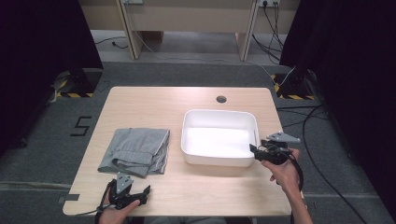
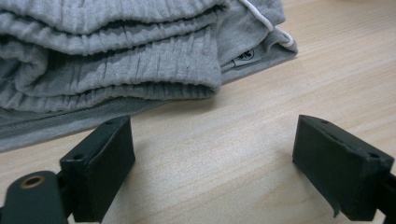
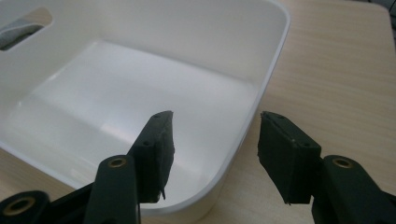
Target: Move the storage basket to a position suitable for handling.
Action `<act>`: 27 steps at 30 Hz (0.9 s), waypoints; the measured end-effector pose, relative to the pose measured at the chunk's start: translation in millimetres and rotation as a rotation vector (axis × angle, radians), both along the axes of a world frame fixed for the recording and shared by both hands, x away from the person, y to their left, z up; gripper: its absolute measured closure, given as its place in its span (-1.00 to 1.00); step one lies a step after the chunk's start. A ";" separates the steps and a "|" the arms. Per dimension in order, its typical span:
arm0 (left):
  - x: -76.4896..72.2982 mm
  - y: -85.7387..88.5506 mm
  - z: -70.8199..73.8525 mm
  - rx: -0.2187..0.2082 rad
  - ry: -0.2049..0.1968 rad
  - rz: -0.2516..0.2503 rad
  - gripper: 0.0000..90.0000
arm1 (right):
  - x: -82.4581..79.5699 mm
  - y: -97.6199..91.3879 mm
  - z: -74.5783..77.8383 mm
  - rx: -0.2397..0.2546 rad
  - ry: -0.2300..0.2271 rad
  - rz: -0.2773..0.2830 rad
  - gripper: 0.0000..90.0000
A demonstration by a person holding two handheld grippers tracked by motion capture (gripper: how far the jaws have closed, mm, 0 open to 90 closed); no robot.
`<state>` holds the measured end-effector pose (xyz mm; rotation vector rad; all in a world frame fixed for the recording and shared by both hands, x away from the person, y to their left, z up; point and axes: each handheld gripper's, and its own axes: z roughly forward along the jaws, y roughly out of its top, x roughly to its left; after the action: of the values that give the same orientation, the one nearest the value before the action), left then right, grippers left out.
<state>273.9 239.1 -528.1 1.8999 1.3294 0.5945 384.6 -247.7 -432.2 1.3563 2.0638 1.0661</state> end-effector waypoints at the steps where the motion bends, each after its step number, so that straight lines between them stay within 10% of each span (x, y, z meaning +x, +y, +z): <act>1: 0.1 0.1 0.2 -0.001 0.001 -0.001 -0.74 | -1.1 1.0 2.3 0.007 -0.009 0.000 0.00; 27: 2.5 16.7 15.7 -0.032 0.000 -0.010 -0.59 | -24.1 89.9 15.2 0.067 -0.036 0.281 -0.10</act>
<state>276.3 255.9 -512.4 1.8795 1.3207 0.5643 360.5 -157.8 -417.0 1.0885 2.2561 1.2755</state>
